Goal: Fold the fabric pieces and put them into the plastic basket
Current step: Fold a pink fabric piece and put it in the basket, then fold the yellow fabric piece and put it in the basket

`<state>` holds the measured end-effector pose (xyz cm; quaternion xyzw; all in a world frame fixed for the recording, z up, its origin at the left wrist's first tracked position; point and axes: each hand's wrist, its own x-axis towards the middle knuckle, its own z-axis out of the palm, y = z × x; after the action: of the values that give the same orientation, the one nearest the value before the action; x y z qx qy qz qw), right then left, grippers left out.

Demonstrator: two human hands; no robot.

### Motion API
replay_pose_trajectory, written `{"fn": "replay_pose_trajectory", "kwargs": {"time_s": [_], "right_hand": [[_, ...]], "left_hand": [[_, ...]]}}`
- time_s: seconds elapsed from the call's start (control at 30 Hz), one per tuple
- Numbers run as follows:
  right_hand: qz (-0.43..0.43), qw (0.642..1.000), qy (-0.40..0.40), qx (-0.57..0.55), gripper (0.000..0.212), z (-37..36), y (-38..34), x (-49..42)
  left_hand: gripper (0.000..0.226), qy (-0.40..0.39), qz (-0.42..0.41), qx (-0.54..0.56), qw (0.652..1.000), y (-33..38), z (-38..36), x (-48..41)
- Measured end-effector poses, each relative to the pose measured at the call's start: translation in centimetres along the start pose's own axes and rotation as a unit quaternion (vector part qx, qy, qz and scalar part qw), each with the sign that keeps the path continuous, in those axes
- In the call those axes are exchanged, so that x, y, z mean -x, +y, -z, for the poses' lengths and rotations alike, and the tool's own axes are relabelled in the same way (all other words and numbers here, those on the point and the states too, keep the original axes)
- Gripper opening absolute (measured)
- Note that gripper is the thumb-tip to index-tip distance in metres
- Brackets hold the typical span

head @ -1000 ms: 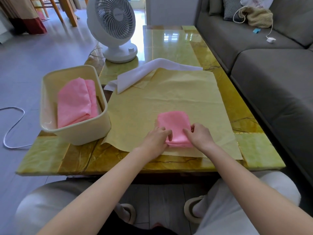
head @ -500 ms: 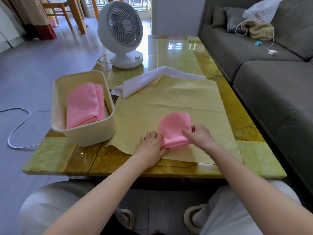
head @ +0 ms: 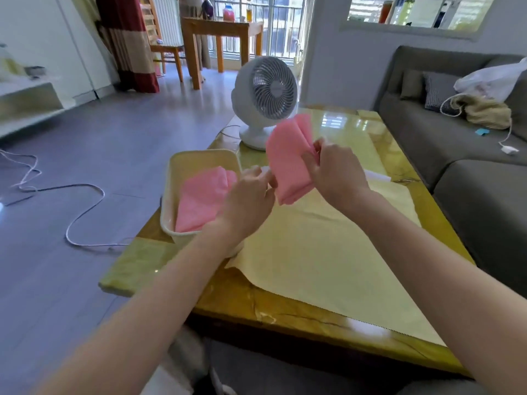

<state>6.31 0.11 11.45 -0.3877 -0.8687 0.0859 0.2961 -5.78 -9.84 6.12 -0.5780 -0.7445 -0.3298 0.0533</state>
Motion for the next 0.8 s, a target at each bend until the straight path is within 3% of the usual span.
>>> {"fn": "replay_pose_trajectory", "kwargs": {"time_s": [0.1,0.23,0.37,0.43,0.5,0.67,0.8], "right_hand": [[0.024,0.997,0.027,-0.068,0.027,-1.1,-3.8,-1.2],[0.026,0.984,0.029,-0.174,0.026,-4.1,-8.0,-1.6],[-0.032,0.964,-0.063,-0.257,0.029,-9.3,-9.6,-0.9],[-0.079,0.963,-0.186,-0.176,0.040,-11.4,-9.3,-0.1],[-0.071,0.959,-0.270,-0.050,0.048,-12.7,-8.8,0.6],[0.104,0.983,-0.137,0.067,0.055,-13.2,-9.6,1.1],[0.134,0.961,-0.212,0.112,0.040,-13.0,-9.3,1.4]], "left_hand": [[0.025,0.049,0.095,-0.078,0.991,-4.4,3.5,-0.6],[0.041,-0.035,0.280,-0.164,0.945,-10.3,5.7,0.9],[0.035,-0.064,0.322,-0.117,0.937,-13.2,5.7,2.5],[0.033,-0.058,0.316,-0.088,0.943,-13.5,5.8,2.9],[0.033,-0.052,0.310,-0.077,0.946,-13.5,5.9,2.9],[0.032,-0.039,0.308,-0.073,0.948,-13.4,5.6,3.0],[0.032,-0.034,0.299,-0.085,0.950,-13.5,5.4,3.0]]}}
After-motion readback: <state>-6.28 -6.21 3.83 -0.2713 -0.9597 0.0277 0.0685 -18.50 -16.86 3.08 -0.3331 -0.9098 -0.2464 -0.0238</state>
